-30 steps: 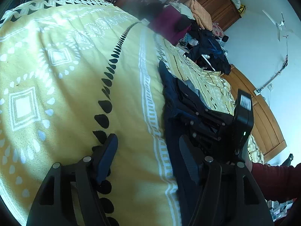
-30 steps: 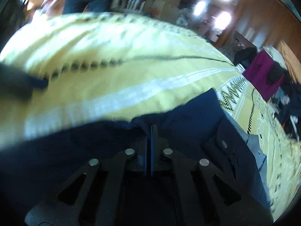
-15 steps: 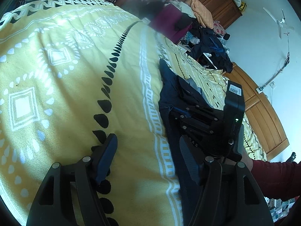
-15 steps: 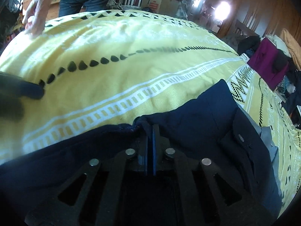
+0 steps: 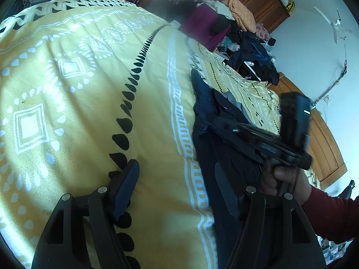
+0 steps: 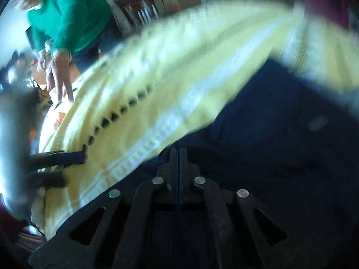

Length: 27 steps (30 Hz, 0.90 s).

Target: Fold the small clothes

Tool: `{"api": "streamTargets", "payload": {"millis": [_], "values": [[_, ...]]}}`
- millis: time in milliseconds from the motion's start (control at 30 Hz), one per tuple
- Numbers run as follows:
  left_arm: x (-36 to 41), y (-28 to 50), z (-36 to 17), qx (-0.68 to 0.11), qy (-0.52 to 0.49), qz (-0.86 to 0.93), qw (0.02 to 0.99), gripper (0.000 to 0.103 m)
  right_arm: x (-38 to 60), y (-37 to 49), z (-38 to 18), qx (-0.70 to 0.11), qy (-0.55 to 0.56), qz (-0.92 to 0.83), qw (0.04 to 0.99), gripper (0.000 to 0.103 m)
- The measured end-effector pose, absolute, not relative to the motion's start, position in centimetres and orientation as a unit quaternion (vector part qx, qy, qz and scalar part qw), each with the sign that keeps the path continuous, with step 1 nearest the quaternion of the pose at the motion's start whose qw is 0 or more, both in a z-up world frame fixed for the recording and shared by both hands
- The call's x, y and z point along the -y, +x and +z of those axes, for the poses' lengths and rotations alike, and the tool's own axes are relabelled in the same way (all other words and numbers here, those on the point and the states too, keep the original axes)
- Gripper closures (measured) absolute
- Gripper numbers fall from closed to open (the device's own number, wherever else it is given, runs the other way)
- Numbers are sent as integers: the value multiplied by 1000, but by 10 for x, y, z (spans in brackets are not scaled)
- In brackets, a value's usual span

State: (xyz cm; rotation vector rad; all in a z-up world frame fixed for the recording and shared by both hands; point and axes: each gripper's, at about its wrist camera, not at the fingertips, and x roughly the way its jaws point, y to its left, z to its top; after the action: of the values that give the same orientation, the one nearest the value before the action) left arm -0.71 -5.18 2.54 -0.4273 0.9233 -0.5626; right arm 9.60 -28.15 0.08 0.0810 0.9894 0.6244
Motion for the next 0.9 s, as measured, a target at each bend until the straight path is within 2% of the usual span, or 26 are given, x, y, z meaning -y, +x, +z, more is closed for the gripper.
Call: {"api": "streamTargets", "payload": {"millis": [133, 233, 333, 367, 400, 467, 667, 900], "values": [[54, -24, 33, -446, -185, -267, 834, 32, 280, 119, -11, -473, 101, 303, 821, 103], [54, -46, 38, -459, -168, -271, 829, 32, 272, 109, 4, -469, 68, 288, 832, 103], [51, -69, 42, -473, -161, -283, 819, 33, 294, 82, 31, -452, 82, 285, 841, 75], [50, -79, 44, -476, -160, -288, 815, 33, 306, 68, 43, -442, 84, 282, 847, 62], [49, -89, 45, -479, -159, -292, 812, 33, 322, 50, 57, -434, 82, 273, 854, 53], [49, -105, 50, -486, -158, -306, 804, 33, 354, 15, 75, -432, 77, 250, 863, 43], [69, -147, 46, -529, -120, -364, 757, 33, 474, -126, 101, -456, 79, 126, 877, 40], [92, -178, 42, -556, -99, -381, 732, 33, 570, -263, 77, -533, 122, 7, 837, 40]]}}
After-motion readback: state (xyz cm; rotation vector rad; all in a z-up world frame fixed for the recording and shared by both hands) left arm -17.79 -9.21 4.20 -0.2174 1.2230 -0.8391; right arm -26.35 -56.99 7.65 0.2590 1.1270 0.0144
